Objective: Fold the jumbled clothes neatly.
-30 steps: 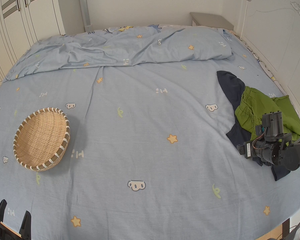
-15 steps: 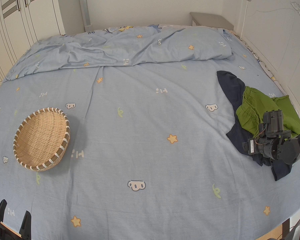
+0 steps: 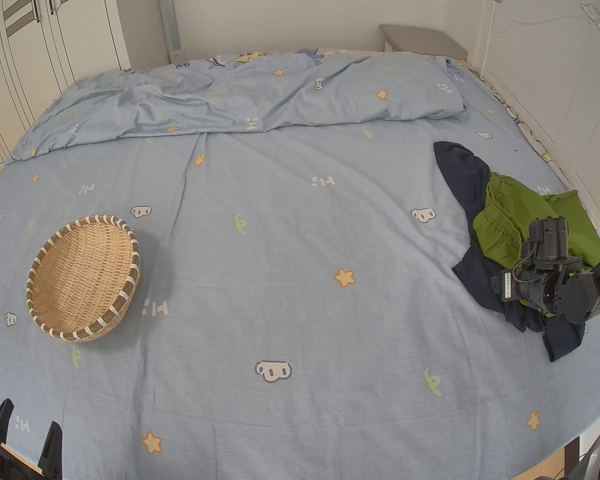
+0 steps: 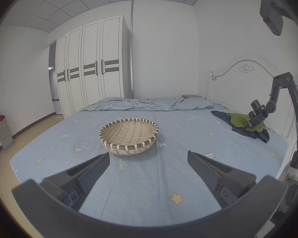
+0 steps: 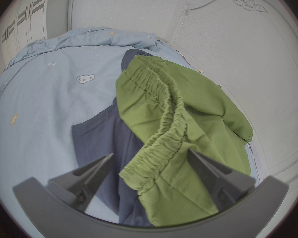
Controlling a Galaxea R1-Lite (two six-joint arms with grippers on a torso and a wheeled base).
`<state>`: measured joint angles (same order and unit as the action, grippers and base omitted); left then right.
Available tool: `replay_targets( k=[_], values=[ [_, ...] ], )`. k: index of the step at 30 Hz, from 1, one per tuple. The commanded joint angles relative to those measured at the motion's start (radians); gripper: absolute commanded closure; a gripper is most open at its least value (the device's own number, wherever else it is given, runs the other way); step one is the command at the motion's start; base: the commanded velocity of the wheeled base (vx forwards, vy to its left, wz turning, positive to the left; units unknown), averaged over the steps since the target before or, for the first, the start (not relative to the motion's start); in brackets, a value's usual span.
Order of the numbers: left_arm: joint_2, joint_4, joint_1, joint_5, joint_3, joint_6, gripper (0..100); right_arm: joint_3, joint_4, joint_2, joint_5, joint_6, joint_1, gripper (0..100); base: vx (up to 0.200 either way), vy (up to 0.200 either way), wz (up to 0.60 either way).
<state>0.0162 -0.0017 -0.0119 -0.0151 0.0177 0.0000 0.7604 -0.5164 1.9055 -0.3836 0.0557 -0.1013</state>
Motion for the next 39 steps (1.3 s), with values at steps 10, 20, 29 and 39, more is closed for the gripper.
replay_targets(
  k=[10, 20, 29, 39],
  values=[
    [-0.016, 0.000, 0.000, 0.000, -0.018, 0.000, 0, 0.007, -0.001, 0.009, 0.000, -0.001, 0.005, 100, 0.000, 0.000, 0.00],
    [-0.016, 0.000, 0.000, 0.000, -0.018, 0.000, 0, 0.000, 0.010, -0.054, 0.012, 0.001, -0.014, 100, 0.000, 0.000, 0.00],
    [-0.016, 0.000, 0.000, 0.000, -0.018, 0.000, 0, 0.069, 0.196, -0.232, 0.032, -0.020, -0.140, 100, 0.000, 0.000, 0.00],
    [-0.016, -0.001, 0.000, 0.000, -0.018, 0.000, 0, 0.309, 0.638, -0.315, 0.193, -0.247, -0.334, 100, 0.000, 0.000, 0.00]
  ],
)
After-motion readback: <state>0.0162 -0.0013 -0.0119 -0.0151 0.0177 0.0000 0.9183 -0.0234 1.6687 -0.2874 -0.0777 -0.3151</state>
